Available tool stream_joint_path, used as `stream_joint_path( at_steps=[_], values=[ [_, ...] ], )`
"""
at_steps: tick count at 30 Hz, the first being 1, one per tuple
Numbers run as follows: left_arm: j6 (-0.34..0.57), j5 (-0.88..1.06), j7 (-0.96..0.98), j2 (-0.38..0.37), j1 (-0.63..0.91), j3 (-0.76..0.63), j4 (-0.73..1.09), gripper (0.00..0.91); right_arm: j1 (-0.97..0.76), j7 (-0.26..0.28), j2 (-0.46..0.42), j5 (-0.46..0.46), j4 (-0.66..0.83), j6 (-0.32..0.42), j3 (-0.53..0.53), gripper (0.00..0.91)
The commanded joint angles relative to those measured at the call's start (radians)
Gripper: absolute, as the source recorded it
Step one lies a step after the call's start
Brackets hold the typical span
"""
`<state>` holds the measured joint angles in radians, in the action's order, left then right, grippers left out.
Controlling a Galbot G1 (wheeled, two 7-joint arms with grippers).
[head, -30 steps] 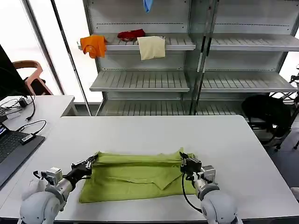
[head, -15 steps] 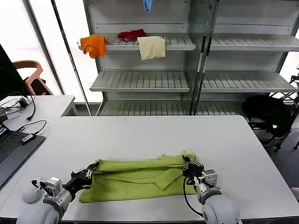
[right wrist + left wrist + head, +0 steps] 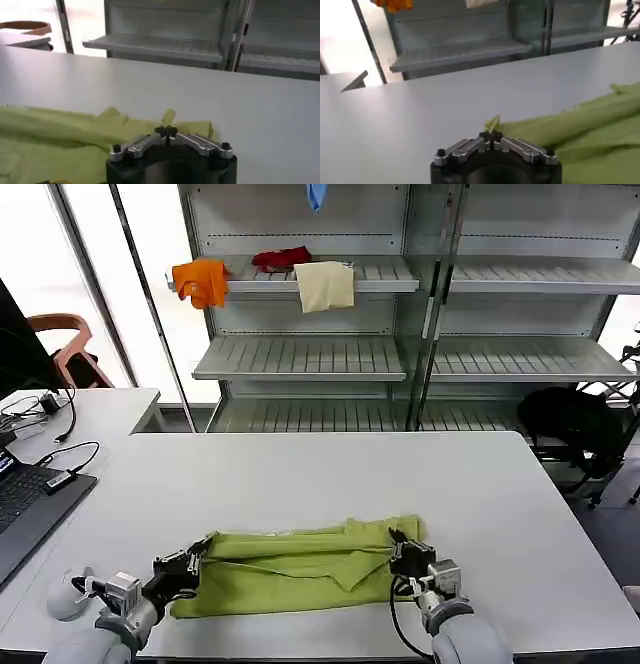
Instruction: Fold and organize the clothes.
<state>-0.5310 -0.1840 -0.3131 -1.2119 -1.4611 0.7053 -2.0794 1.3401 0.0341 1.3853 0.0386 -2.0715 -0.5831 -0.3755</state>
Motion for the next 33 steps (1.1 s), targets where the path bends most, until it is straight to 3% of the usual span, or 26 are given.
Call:
stream_joint_path(
  at_steps=[1,6,10,13,18,22,25,28,33],
  values=[
    [0.004,0.061,0.003,-0.001,-0.009,-0.003,0.007,0.907,0.019,0.012,0.006,-0.090,0.000,0.000,0.001,0.907],
    [0.025,0.082,0.019,-0.012,-0.019,-0.011,0.014,0.907,0.022,0.006,0.018,-0.187,0.009,0.003,0.002,0.907],
    [0.034,0.049,0.035,-0.021,-0.024,-0.005,-0.008,0.907,0.022,-0.001,0.023,-0.191,-0.004,0.004,-0.005,0.907],
    [0.042,-0.047,0.064,-0.028,-0.025,0.009,-0.031,0.907,0.024,-0.009,0.020,-0.101,-0.042,0.005,-0.015,0.907],
    [0.060,-0.220,0.184,-0.052,-0.046,0.047,-0.088,0.907,0.000,-0.019,0.023,0.148,-0.143,0.047,-0.075,0.907],
    [0.134,-0.204,0.301,-0.078,-0.095,0.034,-0.079,0.907,-0.078,-0.056,0.024,0.265,-0.153,0.186,-0.114,0.907],
    [0.156,-0.201,0.370,-0.108,-0.122,0.014,-0.068,0.907,-0.131,-0.092,0.023,0.289,-0.130,0.252,-0.117,0.907],
    [0.190,-0.202,0.430,-0.134,-0.146,-0.029,-0.049,0.907,-0.171,-0.124,0.022,0.274,-0.100,0.270,-0.105,0.907],
    [0.215,-0.162,0.473,-0.169,-0.149,-0.094,-0.009,0.907,-0.180,-0.109,0.034,0.234,-0.059,0.266,-0.092,0.907]
  ],
)
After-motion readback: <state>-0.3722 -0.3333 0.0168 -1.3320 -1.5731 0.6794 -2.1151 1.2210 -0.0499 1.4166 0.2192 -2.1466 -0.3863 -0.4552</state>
